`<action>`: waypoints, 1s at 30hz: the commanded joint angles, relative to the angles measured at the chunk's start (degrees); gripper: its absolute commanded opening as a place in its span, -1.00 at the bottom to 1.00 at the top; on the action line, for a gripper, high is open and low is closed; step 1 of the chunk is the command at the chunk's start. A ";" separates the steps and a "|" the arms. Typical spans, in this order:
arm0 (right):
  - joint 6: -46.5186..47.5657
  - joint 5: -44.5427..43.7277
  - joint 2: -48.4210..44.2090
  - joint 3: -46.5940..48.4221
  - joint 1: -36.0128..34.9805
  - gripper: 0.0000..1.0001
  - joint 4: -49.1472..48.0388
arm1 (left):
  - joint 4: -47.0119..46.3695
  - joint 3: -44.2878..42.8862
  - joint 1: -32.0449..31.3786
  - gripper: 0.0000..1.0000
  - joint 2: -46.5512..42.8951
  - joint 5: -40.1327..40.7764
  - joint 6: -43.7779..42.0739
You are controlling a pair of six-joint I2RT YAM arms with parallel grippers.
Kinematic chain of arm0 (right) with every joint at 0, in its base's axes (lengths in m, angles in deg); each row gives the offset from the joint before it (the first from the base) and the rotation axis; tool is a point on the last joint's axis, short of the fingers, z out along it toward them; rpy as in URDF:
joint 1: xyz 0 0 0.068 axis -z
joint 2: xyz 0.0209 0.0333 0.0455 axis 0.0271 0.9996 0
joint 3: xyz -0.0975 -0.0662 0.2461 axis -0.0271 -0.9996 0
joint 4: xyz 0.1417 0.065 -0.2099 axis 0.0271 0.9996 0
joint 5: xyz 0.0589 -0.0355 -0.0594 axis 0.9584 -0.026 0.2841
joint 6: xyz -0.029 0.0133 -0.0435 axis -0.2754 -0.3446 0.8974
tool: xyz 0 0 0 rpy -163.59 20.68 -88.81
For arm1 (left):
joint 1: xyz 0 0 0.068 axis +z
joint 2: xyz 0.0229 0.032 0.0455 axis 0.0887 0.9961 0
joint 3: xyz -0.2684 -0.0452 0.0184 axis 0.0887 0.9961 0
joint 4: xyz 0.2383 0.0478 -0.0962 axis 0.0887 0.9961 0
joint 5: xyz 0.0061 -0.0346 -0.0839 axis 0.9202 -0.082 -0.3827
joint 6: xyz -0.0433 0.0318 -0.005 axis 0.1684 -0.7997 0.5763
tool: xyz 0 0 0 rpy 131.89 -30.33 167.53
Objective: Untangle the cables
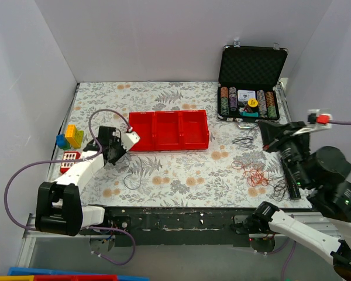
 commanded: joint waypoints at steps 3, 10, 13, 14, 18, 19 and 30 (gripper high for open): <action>-6.93 9.96 4.34 -10.47 -0.36 -0.97 -7.92 | 18.86 -21.56 0.12 -1.00 -3.21 -22.96 10.70; -8.87 13.93 9.27 -17.96 -0.36 -0.97 -14.34 | 27.41 -38.45 0.12 -1.00 -1.89 -32.12 15.63; -8.78 13.76 10.76 -19.89 -0.36 -0.97 -15.40 | 25.58 -43.81 0.12 -1.00 -1.80 -32.83 19.57; -8.95 13.93 11.12 -20.59 -0.36 -0.97 -15.75 | 23.92 -45.22 0.12 -1.00 -1.97 -32.57 21.24; -10.88 15.33 11.91 -24.37 -0.44 -0.97 -17.41 | 17.24 -48.66 0.12 -1.00 -2.85 -31.78 25.47; -11.50 15.69 11.82 -25.16 -0.36 -0.97 -17.68 | 15.83 -49.36 0.12 -1.00 -2.85 -31.25 26.09; -13.44 17.27 10.15 -29.21 -0.36 -0.97 -18.21 | 10.55 -44.72 0.12 -1.00 -1.01 -26.07 24.86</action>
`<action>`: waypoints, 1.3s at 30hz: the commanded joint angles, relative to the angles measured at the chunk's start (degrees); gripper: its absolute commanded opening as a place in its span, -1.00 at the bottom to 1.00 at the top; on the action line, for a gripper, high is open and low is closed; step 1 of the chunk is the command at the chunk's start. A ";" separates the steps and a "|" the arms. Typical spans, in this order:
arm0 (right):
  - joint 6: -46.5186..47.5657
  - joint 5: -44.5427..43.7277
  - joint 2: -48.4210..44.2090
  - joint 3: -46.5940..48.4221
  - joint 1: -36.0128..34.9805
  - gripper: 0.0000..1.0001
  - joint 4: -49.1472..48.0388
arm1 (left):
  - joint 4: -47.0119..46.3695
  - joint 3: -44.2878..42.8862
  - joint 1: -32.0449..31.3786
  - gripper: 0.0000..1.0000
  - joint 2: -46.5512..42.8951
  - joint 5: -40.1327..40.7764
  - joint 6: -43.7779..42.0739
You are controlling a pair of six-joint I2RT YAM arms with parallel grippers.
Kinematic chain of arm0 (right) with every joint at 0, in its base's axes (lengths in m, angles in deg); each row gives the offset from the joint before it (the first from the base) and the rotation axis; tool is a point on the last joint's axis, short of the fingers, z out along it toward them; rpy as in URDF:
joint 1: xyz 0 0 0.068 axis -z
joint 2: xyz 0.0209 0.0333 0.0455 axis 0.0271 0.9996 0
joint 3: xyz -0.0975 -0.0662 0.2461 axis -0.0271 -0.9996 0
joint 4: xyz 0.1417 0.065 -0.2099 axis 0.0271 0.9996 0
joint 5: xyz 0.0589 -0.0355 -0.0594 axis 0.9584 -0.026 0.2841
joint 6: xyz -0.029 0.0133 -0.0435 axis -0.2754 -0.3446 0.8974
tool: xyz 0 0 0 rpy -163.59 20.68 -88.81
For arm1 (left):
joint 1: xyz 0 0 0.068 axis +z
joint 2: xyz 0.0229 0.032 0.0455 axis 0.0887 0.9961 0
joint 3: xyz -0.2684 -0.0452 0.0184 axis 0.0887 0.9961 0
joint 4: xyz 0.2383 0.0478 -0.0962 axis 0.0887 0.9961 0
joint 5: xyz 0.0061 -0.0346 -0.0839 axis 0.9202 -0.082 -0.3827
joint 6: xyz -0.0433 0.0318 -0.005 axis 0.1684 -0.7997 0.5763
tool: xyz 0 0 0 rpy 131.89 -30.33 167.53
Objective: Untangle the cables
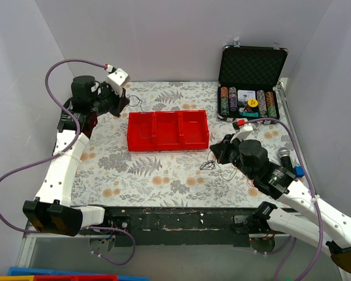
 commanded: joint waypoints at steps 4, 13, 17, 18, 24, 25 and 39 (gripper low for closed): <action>-1.20 1.05 -1.41 -0.21 -0.36 -0.97 -3.57 | -8.55 5.79 0.12 -1.00 -0.40 6.28 1.43; -1.81 1.67 -1.32 -0.39 -0.36 -0.97 -3.83 | -15.33 14.57 0.12 -1.00 1.09 10.15 -0.84; -1.81 2.11 -1.15 -0.21 -0.36 -0.97 -3.66 | -18.58 18.71 0.12 -1.00 3.38 13.13 -2.43; -1.90 2.11 -0.97 -0.21 -0.36 -0.97 -3.65 | -20.07 19.32 0.03 -1.00 4.25 14.62 -2.43; -2.60 2.81 -0.62 -0.65 -0.36 -0.97 -4.01 | -20.70 18.63 -1.02 -1.00 8.30 14.11 -0.76; -2.60 2.99 -0.53 -0.74 -0.36 -0.97 -4.18 | -20.17 18.80 -1.98 -1.00 8.65 13.76 -0.76; -3.22 6.42 0.61 0.40 -0.27 -0.97 -5.85 | -19.81 22.76 -10.07 -0.93 17.97 24.02 2.49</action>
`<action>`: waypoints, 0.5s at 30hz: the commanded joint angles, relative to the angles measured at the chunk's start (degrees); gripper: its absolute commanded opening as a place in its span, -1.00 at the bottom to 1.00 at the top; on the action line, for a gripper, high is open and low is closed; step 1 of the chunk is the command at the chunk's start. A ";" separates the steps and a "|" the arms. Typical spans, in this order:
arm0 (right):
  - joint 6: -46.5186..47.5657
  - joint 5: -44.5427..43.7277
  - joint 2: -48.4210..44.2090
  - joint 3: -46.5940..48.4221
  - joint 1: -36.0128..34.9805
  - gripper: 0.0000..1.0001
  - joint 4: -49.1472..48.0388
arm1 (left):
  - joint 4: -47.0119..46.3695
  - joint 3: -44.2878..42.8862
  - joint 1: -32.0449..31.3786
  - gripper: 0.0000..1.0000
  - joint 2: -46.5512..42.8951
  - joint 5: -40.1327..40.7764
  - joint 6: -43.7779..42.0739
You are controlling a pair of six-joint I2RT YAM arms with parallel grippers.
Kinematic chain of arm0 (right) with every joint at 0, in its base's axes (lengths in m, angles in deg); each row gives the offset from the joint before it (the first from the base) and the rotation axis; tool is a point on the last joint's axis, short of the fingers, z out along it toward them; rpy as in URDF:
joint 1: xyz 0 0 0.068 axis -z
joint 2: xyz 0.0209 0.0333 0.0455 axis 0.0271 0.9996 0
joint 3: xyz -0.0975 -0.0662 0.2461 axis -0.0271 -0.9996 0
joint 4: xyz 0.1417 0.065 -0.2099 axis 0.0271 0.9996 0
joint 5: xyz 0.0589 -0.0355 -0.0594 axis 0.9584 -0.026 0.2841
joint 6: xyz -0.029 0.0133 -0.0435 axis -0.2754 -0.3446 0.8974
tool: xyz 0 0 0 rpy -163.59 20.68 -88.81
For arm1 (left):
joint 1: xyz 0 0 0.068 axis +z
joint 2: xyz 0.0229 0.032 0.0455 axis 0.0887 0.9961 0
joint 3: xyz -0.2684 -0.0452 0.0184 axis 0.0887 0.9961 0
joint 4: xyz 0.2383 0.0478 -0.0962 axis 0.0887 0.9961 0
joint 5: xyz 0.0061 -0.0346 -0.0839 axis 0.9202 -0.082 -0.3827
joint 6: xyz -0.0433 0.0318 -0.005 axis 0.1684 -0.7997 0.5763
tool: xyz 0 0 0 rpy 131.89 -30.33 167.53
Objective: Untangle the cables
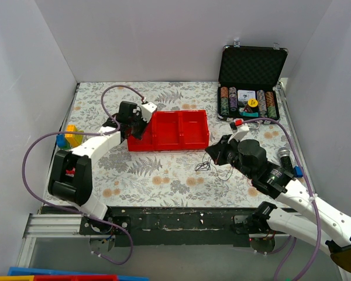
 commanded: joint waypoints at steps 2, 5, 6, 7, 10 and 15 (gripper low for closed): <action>-0.44 1.63 -0.04 1.37 -0.36 -0.97 -3.73 | -3.47 0.75 0.48 -0.92 2.54 9.07 2.25; -0.53 1.89 -0.04 1.37 -0.27 -0.97 -3.91 | -4.97 -0.22 0.57 -0.90 3.68 12.68 2.96; -0.53 2.07 -0.04 1.28 -0.35 -0.97 -4.08 | -4.97 -0.66 0.48 -0.78 4.12 12.77 2.96; -0.62 2.24 -0.04 1.19 -0.36 -0.97 -4.17 | -4.88 -0.92 0.48 -0.58 4.30 12.59 2.96; -0.79 2.51 0.04 1.02 -0.36 -0.97 -4.35 | -3.74 -1.19 0.39 -0.17 3.34 10.84 2.87; -0.79 3.39 0.66 0.93 -0.35 -0.97 -4.87 | 0.91 -3.56 0.31 0.79 -2.62 3.65 3.57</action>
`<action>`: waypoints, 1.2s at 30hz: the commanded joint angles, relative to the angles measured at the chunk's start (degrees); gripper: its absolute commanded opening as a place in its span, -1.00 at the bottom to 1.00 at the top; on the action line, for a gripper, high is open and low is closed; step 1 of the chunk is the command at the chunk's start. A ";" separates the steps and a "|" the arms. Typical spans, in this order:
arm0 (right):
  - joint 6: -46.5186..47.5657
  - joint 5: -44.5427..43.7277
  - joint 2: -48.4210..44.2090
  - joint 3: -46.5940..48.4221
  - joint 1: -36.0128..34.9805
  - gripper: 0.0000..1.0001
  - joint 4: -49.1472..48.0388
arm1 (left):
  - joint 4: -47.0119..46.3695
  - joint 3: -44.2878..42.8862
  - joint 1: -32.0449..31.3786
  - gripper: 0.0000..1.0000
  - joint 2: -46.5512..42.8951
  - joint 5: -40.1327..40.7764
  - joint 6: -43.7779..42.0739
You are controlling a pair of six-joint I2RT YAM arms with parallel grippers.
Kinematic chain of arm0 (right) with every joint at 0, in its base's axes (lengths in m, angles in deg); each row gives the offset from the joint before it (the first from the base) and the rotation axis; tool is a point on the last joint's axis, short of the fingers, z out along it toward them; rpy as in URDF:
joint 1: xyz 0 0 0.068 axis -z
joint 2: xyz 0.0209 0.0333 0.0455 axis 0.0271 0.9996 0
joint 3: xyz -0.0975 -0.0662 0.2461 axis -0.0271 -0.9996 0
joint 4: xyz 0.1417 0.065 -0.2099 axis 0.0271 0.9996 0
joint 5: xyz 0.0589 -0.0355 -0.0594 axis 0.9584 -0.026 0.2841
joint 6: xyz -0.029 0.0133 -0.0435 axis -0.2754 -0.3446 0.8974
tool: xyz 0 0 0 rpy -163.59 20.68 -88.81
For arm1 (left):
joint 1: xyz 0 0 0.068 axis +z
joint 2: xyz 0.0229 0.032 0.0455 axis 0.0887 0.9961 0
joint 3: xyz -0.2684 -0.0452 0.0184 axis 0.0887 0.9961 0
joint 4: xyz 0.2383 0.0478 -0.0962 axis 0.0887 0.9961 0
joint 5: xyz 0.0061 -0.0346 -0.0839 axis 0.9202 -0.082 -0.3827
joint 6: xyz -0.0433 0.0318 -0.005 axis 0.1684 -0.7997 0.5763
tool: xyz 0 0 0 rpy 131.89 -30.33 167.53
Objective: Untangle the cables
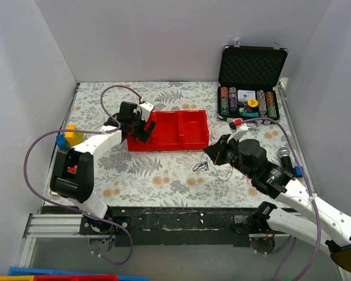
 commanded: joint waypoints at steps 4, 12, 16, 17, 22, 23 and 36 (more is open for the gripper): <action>-0.71 3.20 1.69 0.93 -0.36 -0.97 -5.42 | 8.87 -6.78 -0.13 0.88 -11.81 -13.22 0.10; -1.32 8.12 5.82 1.63 -0.36 -0.97 -11.66 | 17.22 -9.51 -2.59 0.96 -18.07 -41.51 3.78; -1.93 10.31 8.80 3.30 -0.36 -0.97 -14.12 | 17.24 -7.24 -4.87 0.96 -17.10 -51.64 3.70; -2.11 10.93 9.68 3.82 -0.36 -0.97 -14.83 | 17.15 -6.88 -5.49 0.96 -16.57 -52.61 3.44; -3.43 13.83 13.02 4.97 -0.36 -0.97 -18.17 | 17.23 -8.02 -8.39 0.96 -13.50 -57.36 3.61; -3.78 14.10 13.38 4.97 -0.36 -0.97 -18.61 | 17.32 -8.19 -9.00 0.96 -13.15 -57.89 3.61; -5.19 16.56 16.63 5.15 -0.53 -0.97 -22.22 | 15.04 -5.82 -14.19 0.96 -9.63 -60.88 4.14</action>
